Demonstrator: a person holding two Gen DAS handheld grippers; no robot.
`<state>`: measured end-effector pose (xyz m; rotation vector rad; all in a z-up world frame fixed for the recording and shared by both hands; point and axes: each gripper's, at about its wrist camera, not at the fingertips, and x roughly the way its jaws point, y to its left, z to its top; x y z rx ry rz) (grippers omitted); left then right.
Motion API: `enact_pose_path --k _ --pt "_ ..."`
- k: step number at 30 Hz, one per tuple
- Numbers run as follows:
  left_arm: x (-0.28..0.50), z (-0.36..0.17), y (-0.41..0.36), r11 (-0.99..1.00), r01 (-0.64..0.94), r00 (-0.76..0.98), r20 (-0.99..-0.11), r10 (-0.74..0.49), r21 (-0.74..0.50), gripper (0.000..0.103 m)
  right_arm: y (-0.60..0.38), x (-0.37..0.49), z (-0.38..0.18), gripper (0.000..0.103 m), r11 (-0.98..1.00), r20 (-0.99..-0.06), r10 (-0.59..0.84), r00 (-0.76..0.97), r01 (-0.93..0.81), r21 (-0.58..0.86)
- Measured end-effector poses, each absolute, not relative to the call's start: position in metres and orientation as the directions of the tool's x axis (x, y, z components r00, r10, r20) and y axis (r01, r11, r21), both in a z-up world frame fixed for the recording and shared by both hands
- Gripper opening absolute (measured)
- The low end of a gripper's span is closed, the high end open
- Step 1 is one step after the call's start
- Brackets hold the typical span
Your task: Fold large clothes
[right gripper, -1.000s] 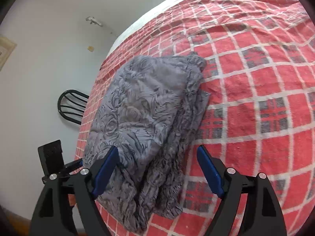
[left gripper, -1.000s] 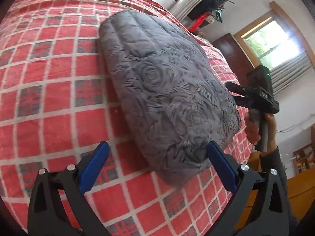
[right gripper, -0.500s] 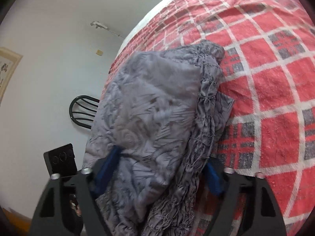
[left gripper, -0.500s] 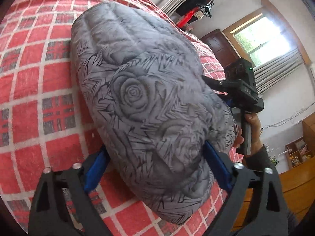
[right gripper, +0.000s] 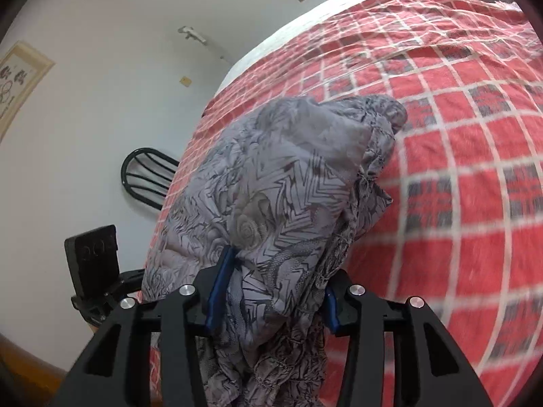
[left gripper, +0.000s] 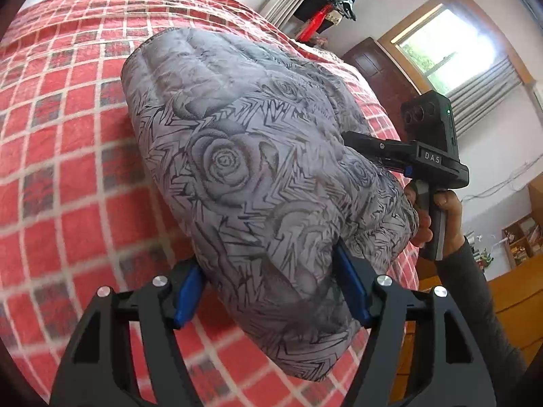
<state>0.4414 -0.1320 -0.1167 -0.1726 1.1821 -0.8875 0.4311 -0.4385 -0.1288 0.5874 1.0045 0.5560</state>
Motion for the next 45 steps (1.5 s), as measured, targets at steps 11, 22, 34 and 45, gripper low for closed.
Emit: enact_pose_path --k 11,22,34,45 --pt "0.357 -0.138 -0.082 0.680 0.508 0.094 -0.751 -0.654 -0.529 0.069 -0.381 0.347 -0.140 0.046 0.731 -0.630 0.672 0.391 -0.208 0.650" --pt "0.330 -0.132 -0.051 0.701 0.496 0.145 -0.748 -0.648 -0.512 0.079 -0.384 0.333 -0.124 0.067 0.784 -0.686 0.613 0.392 -0.193 0.590" --pt "0.395 -0.081 -0.055 0.757 0.466 0.328 -0.706 -0.628 -0.458 0.086 -0.309 0.253 -0.061 0.017 0.881 -0.768 0.395 0.504 -0.443 0.163" --pt "0.416 -0.117 -0.094 0.785 0.460 0.283 -0.769 -0.573 -0.416 0.092 -0.339 0.259 -0.095 0.007 0.878 -0.818 0.399 0.415 -0.430 0.211"
